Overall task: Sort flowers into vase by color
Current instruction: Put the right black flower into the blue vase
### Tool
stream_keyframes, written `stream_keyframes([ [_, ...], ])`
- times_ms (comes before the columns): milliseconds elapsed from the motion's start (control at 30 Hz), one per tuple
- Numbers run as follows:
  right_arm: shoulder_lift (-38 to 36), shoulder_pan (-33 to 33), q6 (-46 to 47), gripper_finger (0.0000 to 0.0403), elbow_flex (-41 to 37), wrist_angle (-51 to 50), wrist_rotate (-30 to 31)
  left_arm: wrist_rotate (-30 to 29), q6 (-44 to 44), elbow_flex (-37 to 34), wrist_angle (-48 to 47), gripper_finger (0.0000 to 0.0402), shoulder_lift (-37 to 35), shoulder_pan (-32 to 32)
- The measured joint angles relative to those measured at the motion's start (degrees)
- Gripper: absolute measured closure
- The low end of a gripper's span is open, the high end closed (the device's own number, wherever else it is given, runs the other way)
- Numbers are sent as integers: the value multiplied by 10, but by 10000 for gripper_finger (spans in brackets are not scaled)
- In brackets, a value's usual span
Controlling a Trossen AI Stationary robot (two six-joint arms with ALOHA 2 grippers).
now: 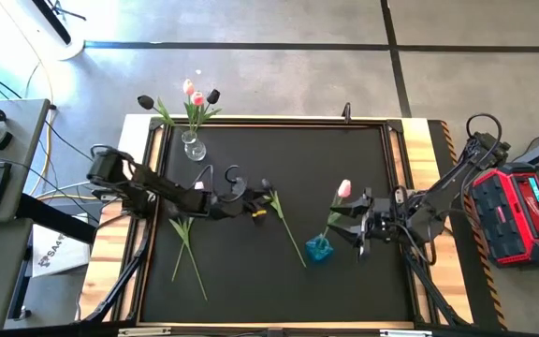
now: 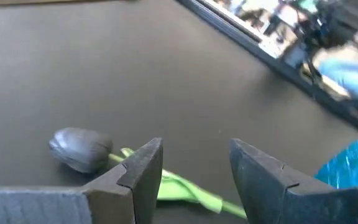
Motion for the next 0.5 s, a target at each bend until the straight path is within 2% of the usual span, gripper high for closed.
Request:
stream_keyframes([
  [133, 0, 0, -1, 190, 0, -11, 12, -14, -54, 34, -20, 227, 42, 4],
  [367, 1, 0, 16, 190, 0, -65, 26, -33, -113, 101, -130, 227, 89, 15],
  [500, 3, 0, 53, 190, 0, -117, 38, -37, -152, 129, -203, 227, 89, 20],
])
